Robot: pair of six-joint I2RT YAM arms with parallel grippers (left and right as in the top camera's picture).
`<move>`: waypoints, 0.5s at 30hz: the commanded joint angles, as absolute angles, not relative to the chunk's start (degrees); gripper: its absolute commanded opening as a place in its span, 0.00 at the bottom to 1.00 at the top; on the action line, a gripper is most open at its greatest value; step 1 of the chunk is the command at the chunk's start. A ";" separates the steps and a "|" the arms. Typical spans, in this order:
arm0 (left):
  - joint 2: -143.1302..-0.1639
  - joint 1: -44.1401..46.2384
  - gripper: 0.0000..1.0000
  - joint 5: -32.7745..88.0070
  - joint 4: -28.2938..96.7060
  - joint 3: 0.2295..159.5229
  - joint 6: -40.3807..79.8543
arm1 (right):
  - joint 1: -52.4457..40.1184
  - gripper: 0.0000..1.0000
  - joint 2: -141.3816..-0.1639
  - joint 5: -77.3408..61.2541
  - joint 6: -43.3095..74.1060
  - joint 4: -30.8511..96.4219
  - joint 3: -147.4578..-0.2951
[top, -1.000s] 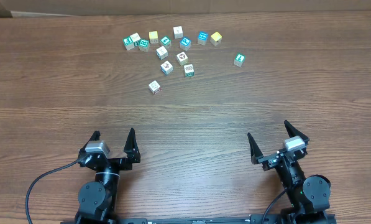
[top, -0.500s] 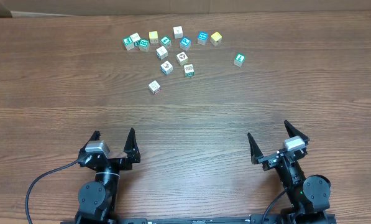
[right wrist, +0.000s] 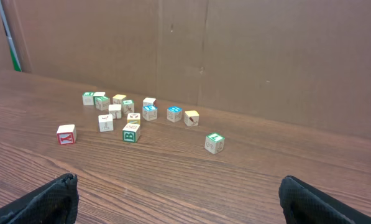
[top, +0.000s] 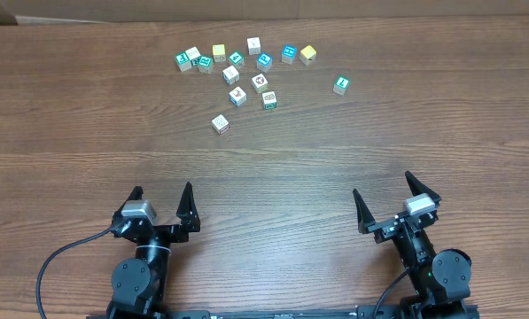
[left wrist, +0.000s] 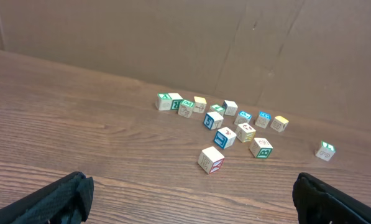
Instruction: Form a horizontal line
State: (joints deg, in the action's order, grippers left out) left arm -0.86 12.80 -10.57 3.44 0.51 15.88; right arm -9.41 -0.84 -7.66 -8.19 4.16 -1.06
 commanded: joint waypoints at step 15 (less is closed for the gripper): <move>-0.32 13.30 1.00 -10.92 3.38 0.27 15.22 | -9.69 1.00 -0.16 -7.79 -8.19 3.99 -0.45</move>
